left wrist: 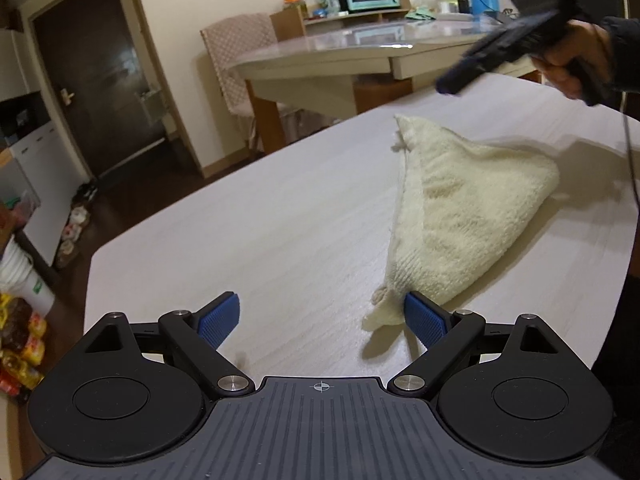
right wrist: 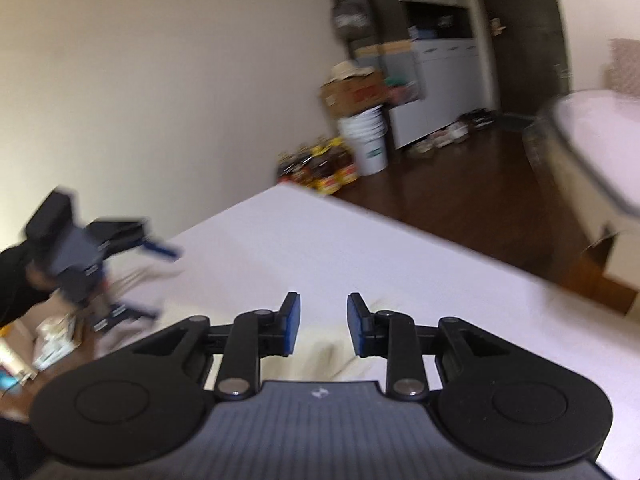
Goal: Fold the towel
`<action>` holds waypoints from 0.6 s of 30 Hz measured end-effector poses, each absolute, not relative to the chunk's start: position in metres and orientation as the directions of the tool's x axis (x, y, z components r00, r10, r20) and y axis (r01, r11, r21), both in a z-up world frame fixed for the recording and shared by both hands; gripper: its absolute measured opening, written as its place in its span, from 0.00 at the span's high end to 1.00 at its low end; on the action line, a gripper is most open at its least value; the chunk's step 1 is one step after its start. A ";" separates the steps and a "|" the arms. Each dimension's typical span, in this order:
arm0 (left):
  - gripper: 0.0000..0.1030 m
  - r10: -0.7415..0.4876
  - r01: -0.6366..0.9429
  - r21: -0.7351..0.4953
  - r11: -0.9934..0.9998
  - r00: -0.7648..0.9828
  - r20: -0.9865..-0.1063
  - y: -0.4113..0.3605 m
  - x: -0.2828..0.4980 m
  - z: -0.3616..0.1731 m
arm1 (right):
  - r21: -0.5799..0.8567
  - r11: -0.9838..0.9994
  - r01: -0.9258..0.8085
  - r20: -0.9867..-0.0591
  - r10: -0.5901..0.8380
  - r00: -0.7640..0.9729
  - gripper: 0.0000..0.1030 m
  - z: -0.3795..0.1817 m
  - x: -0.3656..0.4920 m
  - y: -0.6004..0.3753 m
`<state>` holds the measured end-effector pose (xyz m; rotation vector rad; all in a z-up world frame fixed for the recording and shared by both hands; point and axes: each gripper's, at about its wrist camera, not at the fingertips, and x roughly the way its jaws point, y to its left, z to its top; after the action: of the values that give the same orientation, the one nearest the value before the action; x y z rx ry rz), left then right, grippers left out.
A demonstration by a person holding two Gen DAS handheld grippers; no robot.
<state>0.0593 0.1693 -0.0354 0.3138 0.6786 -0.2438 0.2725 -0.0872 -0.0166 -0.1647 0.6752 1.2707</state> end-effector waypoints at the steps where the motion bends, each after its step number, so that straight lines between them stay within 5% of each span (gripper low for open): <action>1: 0.09 -0.121 0.317 0.194 0.929 0.752 -0.648 0.171 0.060 -0.036 | 0.243 0.301 -0.922 -0.555 0.823 0.122 0.73 -0.018 0.268 -0.085; 10: 0.09 -0.128 0.211 0.046 0.976 0.738 -0.663 0.193 0.064 -0.035 | 0.115 0.297 -0.948 -0.649 0.745 0.154 0.75 -0.043 0.254 -0.053; 18: 0.09 -0.120 0.195 0.064 0.979 0.795 -0.594 0.180 0.056 -0.012 | 0.064 0.261 -0.963 -0.568 0.803 0.180 0.75 -0.017 0.198 -0.066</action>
<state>0.0558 0.1795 -0.0120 0.1240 0.6292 -0.1697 0.1981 -0.0656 -0.0171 -0.3428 0.5572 1.2828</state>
